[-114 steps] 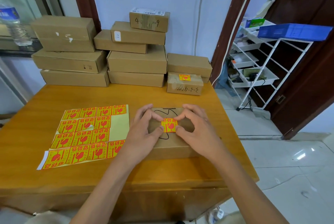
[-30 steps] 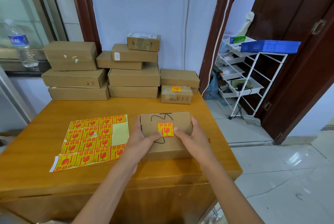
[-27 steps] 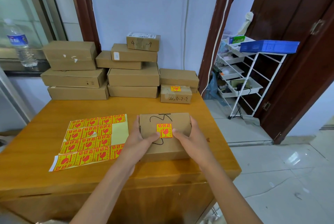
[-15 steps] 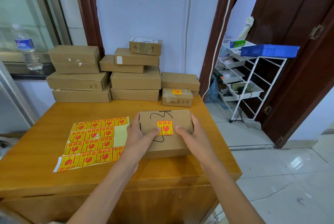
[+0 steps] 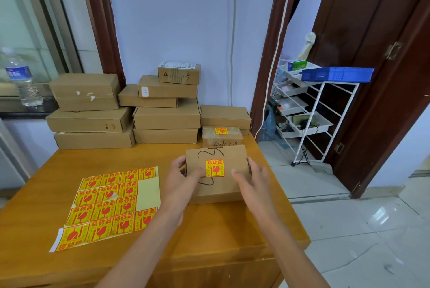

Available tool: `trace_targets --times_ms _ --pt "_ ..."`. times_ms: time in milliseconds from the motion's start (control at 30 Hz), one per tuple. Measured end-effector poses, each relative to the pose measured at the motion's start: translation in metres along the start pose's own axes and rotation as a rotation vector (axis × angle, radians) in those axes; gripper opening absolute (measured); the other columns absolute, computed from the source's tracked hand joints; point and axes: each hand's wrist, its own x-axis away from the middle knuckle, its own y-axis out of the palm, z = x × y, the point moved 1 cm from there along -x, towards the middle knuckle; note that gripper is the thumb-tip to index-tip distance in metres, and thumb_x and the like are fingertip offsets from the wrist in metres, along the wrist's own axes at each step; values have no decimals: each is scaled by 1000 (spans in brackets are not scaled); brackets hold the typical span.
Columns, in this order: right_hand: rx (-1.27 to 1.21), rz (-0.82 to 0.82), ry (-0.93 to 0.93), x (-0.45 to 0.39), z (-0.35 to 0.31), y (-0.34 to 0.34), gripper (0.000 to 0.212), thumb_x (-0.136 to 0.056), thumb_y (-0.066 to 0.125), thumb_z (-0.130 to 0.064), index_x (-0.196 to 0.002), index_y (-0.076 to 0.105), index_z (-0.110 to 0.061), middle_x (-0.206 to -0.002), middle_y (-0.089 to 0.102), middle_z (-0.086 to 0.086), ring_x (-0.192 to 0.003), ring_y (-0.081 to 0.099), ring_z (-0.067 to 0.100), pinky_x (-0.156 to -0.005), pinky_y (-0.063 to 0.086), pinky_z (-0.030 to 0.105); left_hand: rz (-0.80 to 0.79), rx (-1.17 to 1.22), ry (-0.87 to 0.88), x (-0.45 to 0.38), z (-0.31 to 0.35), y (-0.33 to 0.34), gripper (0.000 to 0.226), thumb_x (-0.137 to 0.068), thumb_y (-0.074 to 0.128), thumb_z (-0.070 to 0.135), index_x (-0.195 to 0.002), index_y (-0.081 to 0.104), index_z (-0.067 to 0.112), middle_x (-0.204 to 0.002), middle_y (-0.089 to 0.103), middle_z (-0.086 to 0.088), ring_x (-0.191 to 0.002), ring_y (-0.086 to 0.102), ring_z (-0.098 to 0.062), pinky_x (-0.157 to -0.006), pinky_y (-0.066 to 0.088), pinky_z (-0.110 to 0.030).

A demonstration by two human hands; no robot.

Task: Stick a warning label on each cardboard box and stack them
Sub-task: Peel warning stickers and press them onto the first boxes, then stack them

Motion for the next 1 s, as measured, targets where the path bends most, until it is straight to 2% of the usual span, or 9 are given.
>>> trace_targets --times_ms 100,200,333,467,633,733,867,933,1000 --pt "-1 -12 28 -14 11 -2 76 -99 60 -51 -164 24 -35 -152 33 -8 -145 31 12 -113 34 36 -125 -60 -38 -6 4 1 80 -88 77 39 -154 33 37 -140 55 12 -123 53 -12 -92 46 -27" --pt "-90 -6 65 -27 20 -4 87 -89 57 -72 -161 19 -43 -161 35 -14 -149 34 13 -121 34 47 -282 -169 -26 -19 8 3 108 -79 85 37 -161 15 37 -137 42 20 -125 39 -4 -107 35 -30" --pt "-106 -11 68 -49 27 -7 51 -100 55 -54 -143 39 -31 -136 55 -15 -123 53 1 -94 46 26 -409 -311 -14 -50 4 10 129 -73 91 22 -163 -1 24 -134 37 20 -123 34 -1 -102 29 -19" --pt "-42 -48 53 -74 30 -5 52 -99 66 -42 -143 40 -32 -134 54 -14 -124 55 6 -101 52 32 -373 -397 14 -81 -10 20 125 -73 91 23 -163 4 22 -151 48 5 -126 46 -8 -103 33 -19" --pt "52 -27 3 -95 37 -2 66 -95 66 -53 -150 36 -33 -140 53 -12 -128 53 9 -106 52 39 -319 -451 96 -105 -24 25 125 -68 89 52 -162 7 35 -152 49 9 -141 44 -16 -113 37 -31" --pt "66 -45 11 -104 40 -3 63 -96 64 -54 -149 35 -34 -140 53 -12 -127 54 9 -105 52 38 -199 -603 195 -110 -37 29 119 -66 71 78 -159 6 44 -149 52 15 -140 45 -16 -119 30 -46" --pt "48 -74 21 -114 39 -5 60 -96 66 -51 -146 36 -34 -137 54 -15 -122 56 5 -91 52 23 -108 -714 255 -114 -45 35 105 -77 58 80 -161 11 37 -148 54 11 -138 46 -16 -115 28 -42" --pt "35 -78 31 -119 41 -4 56 -95 68 -51 -139 38 -37 -133 55 -16 -118 57 3 -90 54 26 -101 -758 276 -113 -46 36 106 -76 48 86 -161 9 35 -150 52 9 -139 44 -16 -116 29 -42" --pt "39 -78 31 -122 41 -5 53 -94 69 -52 -136 40 -39 -129 56 -19 -116 57 1 -92 55 30 -99 -824 294 -112 -45 36 108 -77 40 88 -162 5 30 -158 41 6 -148 30 -17 -120 26 -43"
